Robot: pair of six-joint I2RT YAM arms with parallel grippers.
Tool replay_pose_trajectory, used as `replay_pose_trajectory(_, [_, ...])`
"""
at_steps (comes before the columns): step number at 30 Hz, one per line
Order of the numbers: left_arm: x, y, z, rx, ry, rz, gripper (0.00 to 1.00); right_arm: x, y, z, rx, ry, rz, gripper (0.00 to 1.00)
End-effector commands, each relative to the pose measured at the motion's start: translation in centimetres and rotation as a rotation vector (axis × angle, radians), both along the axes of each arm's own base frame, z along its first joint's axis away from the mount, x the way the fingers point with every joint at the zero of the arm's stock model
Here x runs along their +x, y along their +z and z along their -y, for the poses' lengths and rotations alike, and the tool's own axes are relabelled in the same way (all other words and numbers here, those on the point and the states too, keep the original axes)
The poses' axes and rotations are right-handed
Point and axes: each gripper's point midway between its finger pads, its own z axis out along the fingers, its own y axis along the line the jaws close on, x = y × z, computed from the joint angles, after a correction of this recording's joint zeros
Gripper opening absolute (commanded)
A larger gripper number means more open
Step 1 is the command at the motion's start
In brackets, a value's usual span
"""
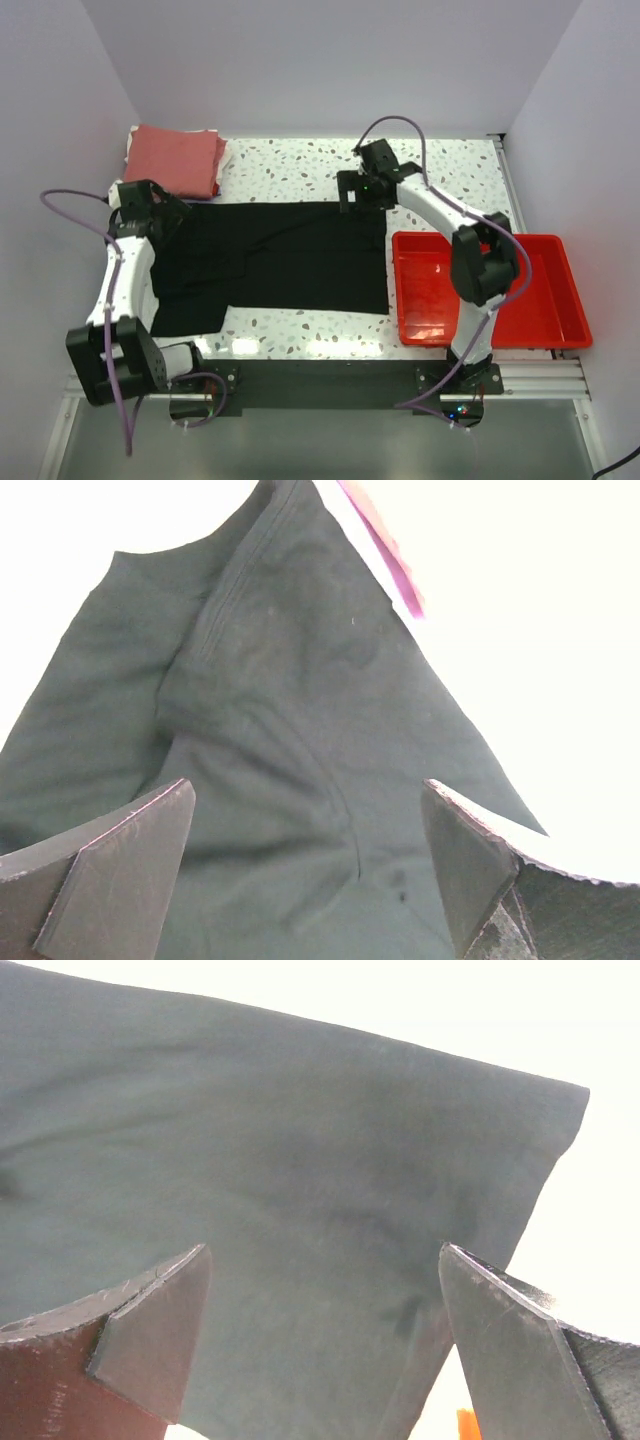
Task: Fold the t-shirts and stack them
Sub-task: Fold the tshirt
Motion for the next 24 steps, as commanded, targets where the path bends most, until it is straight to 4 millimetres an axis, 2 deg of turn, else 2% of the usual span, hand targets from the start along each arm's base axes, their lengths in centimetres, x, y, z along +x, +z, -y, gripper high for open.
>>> replay_pose_trajectory(1, [-4.1,-1.5,1.7,-0.006,0.004,-0.052,1.00,-2.2,6.8,0.5,0.102,0.002,0.127,0.99])
replay_pose_trajectory(3, [-6.0,-2.5,2.7,0.005,0.020,-0.053,1.00,-3.2,7.2,0.9,0.116,-0.007,0.139,0.99])
replay_pose_trajectory(4, [-6.3,-2.9,4.4,0.007,-0.023,-0.053,1.00,-4.3,6.3,1.5,0.113,-0.022,0.113,0.99])
replay_pose_trajectory(5, [-6.8,-3.4,5.3,0.003,-0.040,-0.064,1.00,-4.9,7.2,1.7,0.127,-0.023,0.132,0.99])
replay_pose_trajectory(6, [-7.7,-4.2,5.7,0.004,-0.020,-0.086,1.00,-5.4,7.3,1.8,0.130,-0.022,0.133,0.99])
replay_pose_trajectory(7, [-8.3,-4.8,7.9,0.014,-0.087,-0.115,1.00,-6.2,6.6,2.1,0.127,-0.027,0.115,0.99])
replay_pose_trajectory(8, [-8.9,-5.2,8.6,0.020,-0.100,-0.140,1.00,-6.9,7.3,2.1,0.135,-0.021,0.129,0.99])
replay_pose_trajectory(9, [-10.2,-6.0,8.8,0.039,-0.080,-0.199,1.00,-7.3,7.4,2.2,0.132,-0.017,0.129,0.99])
replay_pose_trajectory(10, [-11.2,-6.4,9.8,0.062,-0.112,-0.232,1.00,-8.0,7.0,2.5,0.121,-0.012,0.121,0.99])
replay_pose_trajectory(11, [-11.9,-6.4,9.8,0.080,-0.101,-0.253,1.00,-8.4,7.4,2.7,0.121,-0.014,0.132,0.99])
replay_pose_trajectory(12, [-13.4,-6.8,9.5,0.093,-0.072,-0.305,1.00,-8.8,7.2,3.1,0.112,-0.017,0.126,0.99])
replay_pose_trajectory(14, [-15.0,-7.0,9.0,0.114,-0.035,-0.326,1.00,-9.2,6.9,3.9,0.084,-0.038,0.129,0.99])
replay_pose_trajectory(17, [-16.4,-7.6,8.7,0.062,0.055,-0.315,1.00,-9.9,6.5,4.4,0.072,-0.043,0.113,0.99])
replay_pose_trajectory(18, [-17.5,-8.5,8.5,0.033,0.132,-0.328,1.00,-10.0,6.2,4.4,0.067,-0.043,0.104,0.99])
replay_pose_trajectory(21, [-18.1,-8.6,8.0,-0.006,0.227,-0.290,1.00,-10.2,5.8,4.2,0.068,-0.028,0.082,0.99])
replay_pose_trajectory(24, [-17.8,-8.4,7.2,0.013,0.289,-0.258,1.00,-10.0,5.4,4.0,0.064,-0.023,0.070,0.99])
